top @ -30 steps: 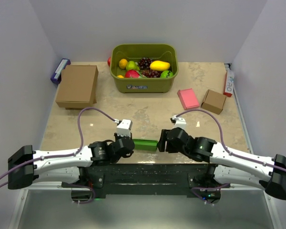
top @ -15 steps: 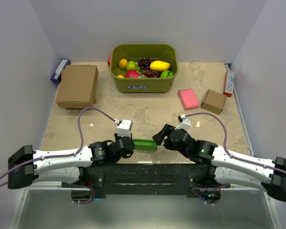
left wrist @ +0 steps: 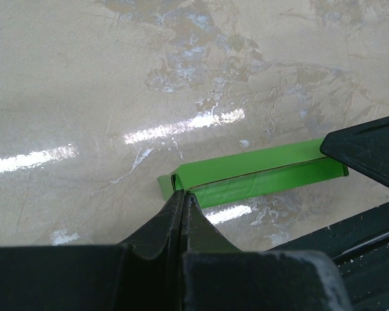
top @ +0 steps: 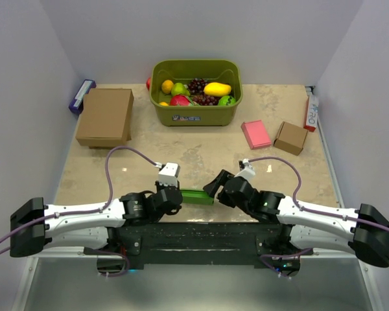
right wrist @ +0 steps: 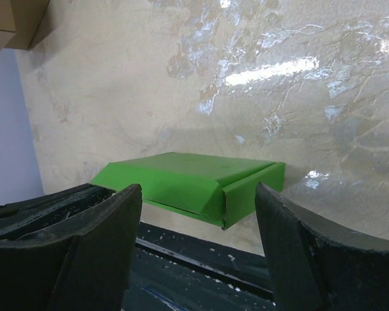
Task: Fold the paper box
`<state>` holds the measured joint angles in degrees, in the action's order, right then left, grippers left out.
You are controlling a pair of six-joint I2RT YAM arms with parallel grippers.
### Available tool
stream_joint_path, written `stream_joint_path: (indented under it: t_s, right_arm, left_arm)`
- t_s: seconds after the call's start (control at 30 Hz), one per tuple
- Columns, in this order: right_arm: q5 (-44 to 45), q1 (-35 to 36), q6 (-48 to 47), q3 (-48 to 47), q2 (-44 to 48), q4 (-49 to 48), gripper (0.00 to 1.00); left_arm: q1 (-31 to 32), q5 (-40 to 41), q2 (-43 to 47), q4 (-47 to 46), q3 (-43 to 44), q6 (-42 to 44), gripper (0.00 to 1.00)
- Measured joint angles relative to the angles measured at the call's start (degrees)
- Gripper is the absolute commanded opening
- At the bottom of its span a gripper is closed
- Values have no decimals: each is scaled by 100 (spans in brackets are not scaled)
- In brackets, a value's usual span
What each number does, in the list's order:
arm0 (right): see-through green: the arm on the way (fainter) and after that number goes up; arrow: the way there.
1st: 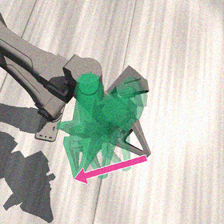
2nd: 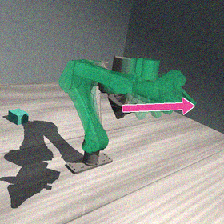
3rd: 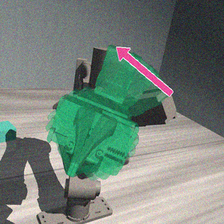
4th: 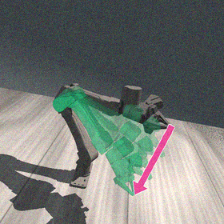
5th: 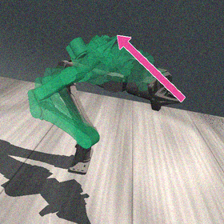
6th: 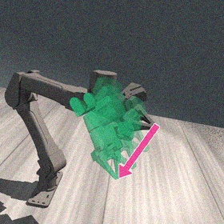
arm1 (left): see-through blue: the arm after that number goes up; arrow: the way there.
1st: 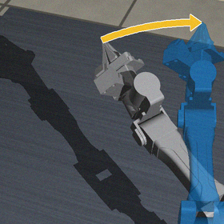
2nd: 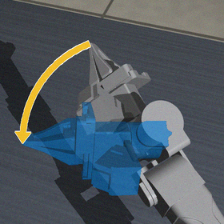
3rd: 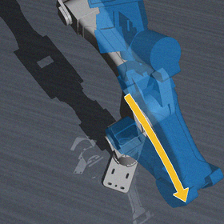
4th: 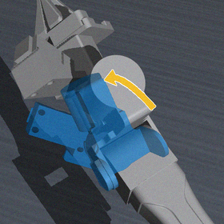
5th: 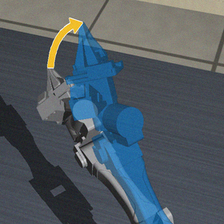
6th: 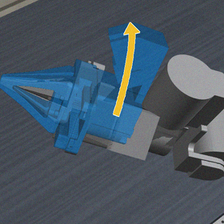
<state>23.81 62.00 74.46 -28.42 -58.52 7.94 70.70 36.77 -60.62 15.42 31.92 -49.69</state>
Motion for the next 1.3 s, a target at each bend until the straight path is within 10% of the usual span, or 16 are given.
stream_joint_path:
  t_s: [0.53,1.3]
  right_arm:
    - [-85,17,293,175,-114,-282,68]
    - [376,170,815,437,-201,-699,13]
  left_arm:
    - [26,2,63,-79,-81,0,0]
    - [76,83,195,7,-151,199,0]
